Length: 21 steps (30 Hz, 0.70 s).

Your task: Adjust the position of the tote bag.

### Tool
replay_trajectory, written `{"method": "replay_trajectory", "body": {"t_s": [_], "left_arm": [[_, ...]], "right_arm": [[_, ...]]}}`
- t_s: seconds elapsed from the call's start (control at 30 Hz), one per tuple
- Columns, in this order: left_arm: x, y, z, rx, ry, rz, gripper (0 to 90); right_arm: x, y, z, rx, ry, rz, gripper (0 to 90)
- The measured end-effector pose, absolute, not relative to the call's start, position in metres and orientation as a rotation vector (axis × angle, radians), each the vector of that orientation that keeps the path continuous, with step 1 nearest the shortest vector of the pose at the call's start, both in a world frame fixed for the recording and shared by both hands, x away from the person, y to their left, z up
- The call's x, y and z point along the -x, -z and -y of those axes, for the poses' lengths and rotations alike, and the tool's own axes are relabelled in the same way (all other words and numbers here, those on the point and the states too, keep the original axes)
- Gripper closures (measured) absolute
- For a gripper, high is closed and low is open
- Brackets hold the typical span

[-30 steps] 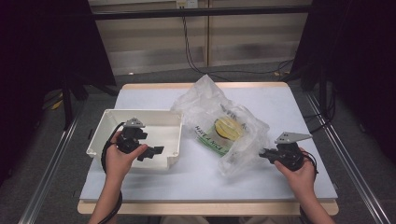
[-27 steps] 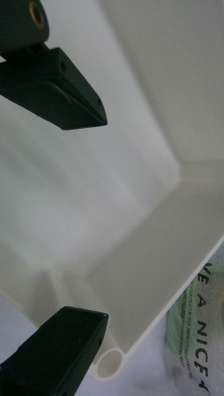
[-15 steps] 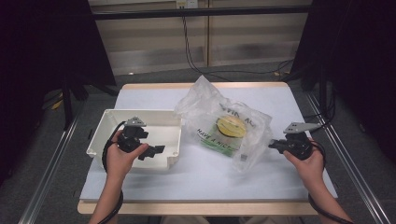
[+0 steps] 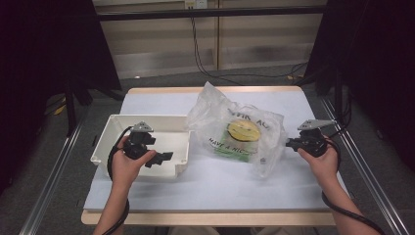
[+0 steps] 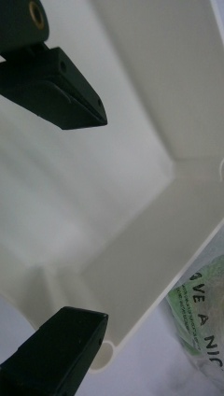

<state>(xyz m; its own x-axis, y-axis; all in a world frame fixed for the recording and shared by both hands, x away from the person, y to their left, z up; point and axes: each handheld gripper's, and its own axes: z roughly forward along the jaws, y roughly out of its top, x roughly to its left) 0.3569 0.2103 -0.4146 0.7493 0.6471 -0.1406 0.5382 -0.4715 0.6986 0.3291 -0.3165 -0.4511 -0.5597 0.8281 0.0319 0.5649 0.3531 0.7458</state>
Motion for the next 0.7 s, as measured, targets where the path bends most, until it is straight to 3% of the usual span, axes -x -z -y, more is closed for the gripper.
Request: {"method": "replay_trajectory", "body": {"t_s": [0.7], "left_arm": [[-0.357,0.413,-0.204,-2.204,-0.19,-0.862,5.7]], "right_arm": [[-0.38,0.465,0.322,-1.336,-0.992,-2.227,88.2]]}}
